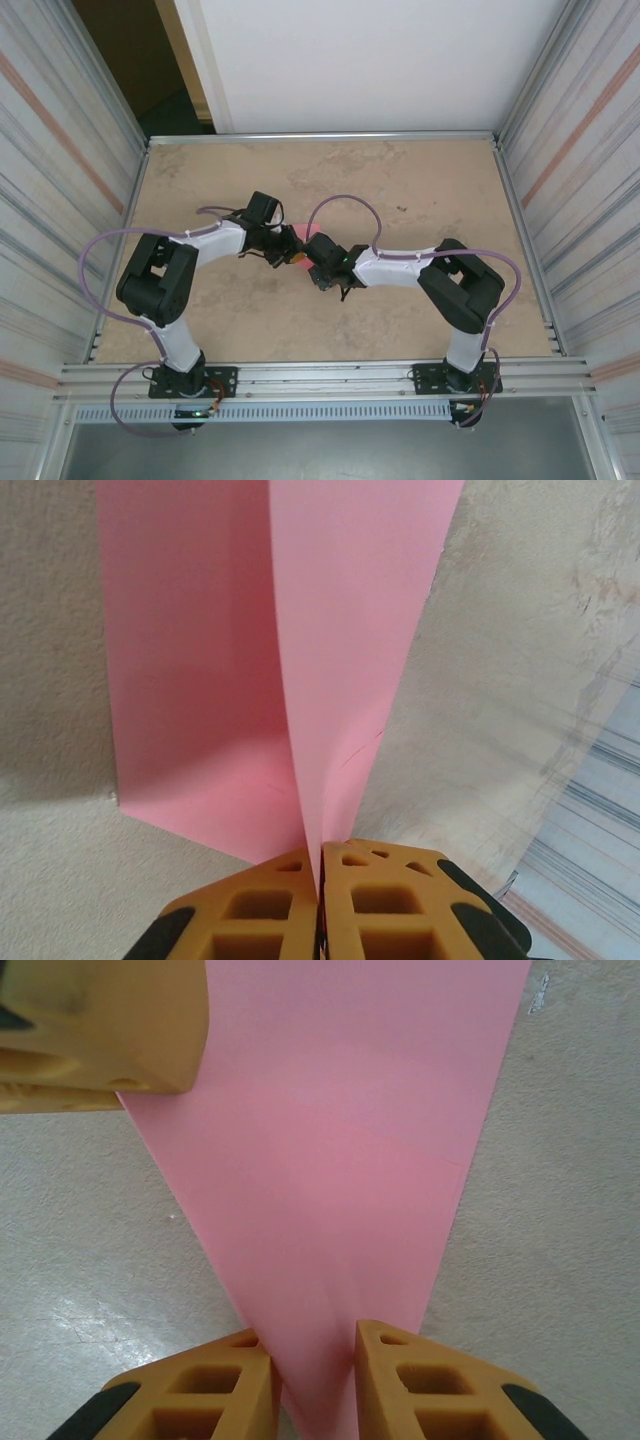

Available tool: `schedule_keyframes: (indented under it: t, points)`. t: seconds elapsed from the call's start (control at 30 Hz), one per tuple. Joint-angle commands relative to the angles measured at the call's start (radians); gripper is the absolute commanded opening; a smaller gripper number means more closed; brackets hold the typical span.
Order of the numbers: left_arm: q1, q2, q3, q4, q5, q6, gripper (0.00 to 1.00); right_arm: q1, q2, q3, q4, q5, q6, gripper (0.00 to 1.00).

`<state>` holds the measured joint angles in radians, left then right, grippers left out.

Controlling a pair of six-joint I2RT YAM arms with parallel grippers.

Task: Fold a paper plane with a square sheet of paper (pick it up from the middle)
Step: Fourth fold the wing at the center of the table.

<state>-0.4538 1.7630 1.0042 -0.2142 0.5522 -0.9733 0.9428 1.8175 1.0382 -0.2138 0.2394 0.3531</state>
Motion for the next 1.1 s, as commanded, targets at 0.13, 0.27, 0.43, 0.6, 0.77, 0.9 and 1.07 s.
schedule_keyframes:
  t: [0.13,0.27,0.43,0.6,0.77,0.9,1.07]
  points:
    - [-0.003,0.016,0.036,-0.043,0.003,0.015,0.13,0.007,0.009,0.021,-0.025,0.038,-0.025,0.18]
    - [0.011,0.006,0.046,-0.056,0.003,0.026,0.16,0.007,0.009,0.016,-0.022,0.031,-0.032,0.11]
    - [0.064,-0.028,0.057,-0.074,0.002,0.054,0.28,-0.002,0.0,0.005,-0.015,-0.021,-0.037,0.04]
    - [0.136,-0.089,0.038,-0.082,-0.009,0.079,0.4,-0.024,-0.01,-0.014,0.006,-0.095,-0.02,0.02]
    - [0.191,-0.16,-0.032,-0.046,-0.015,0.079,0.42,-0.058,-0.027,-0.038,0.034,-0.201,-0.001,0.0]
    - [0.194,-0.198,-0.101,0.009,-0.011,0.062,0.43,-0.096,-0.039,-0.064,0.067,-0.305,0.019,0.0]
    - [0.19,-0.228,-0.199,0.124,0.018,0.032,0.43,-0.161,-0.05,-0.103,0.128,-0.468,0.061,0.0]
